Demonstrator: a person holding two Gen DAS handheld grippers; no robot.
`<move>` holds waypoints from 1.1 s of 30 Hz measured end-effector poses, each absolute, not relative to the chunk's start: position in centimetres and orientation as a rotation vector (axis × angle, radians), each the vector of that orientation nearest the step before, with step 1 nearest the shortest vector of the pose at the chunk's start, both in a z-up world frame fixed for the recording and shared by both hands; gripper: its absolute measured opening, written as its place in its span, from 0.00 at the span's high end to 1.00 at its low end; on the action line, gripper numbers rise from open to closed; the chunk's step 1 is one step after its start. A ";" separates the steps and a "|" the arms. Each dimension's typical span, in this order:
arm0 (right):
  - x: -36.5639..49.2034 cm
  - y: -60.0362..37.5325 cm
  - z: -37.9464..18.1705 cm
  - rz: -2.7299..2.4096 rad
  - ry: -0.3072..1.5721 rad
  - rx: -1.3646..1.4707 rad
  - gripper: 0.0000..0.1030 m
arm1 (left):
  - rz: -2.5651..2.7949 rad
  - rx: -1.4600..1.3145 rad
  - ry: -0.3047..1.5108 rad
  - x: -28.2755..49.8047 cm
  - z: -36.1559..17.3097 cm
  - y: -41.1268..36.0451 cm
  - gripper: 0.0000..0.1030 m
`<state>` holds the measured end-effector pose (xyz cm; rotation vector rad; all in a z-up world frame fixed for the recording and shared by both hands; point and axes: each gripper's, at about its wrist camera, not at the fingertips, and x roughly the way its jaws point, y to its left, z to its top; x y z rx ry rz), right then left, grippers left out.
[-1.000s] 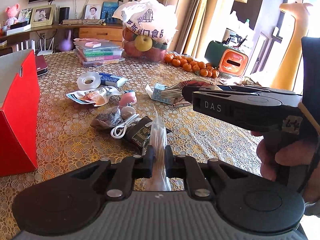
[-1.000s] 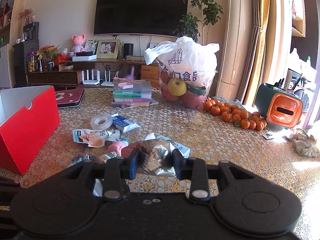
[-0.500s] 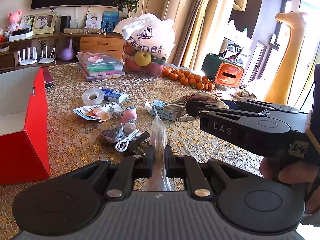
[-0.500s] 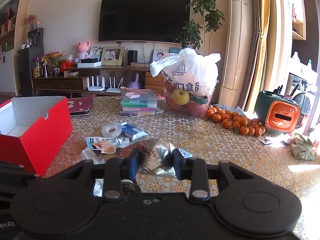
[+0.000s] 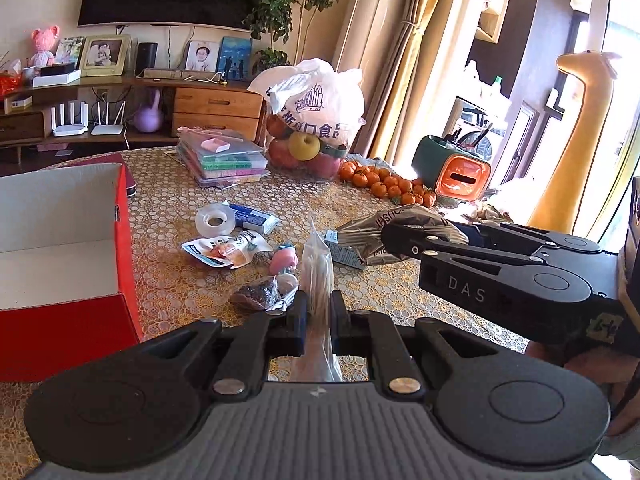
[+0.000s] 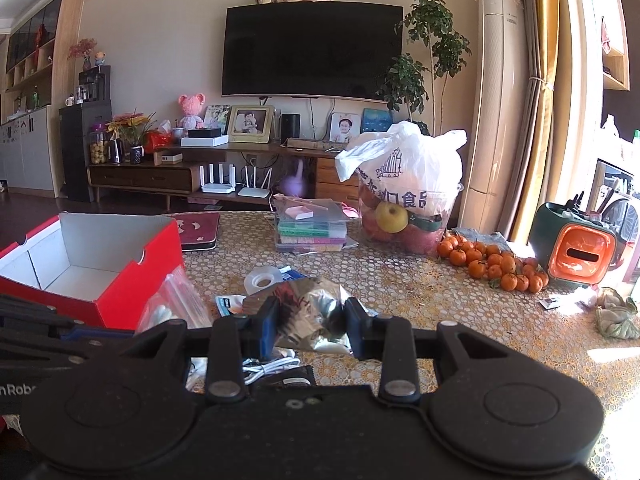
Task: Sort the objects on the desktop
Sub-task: 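Carry the swab bag with the left tool while the right tool carries the foil bag into the box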
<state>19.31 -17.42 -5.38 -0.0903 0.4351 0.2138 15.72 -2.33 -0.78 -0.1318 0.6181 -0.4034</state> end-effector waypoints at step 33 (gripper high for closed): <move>21.7 -6.7 -2.2 0.396 0.406 -0.159 0.67 | -0.220 -0.097 0.563 16.4 2.5 8.3 0.90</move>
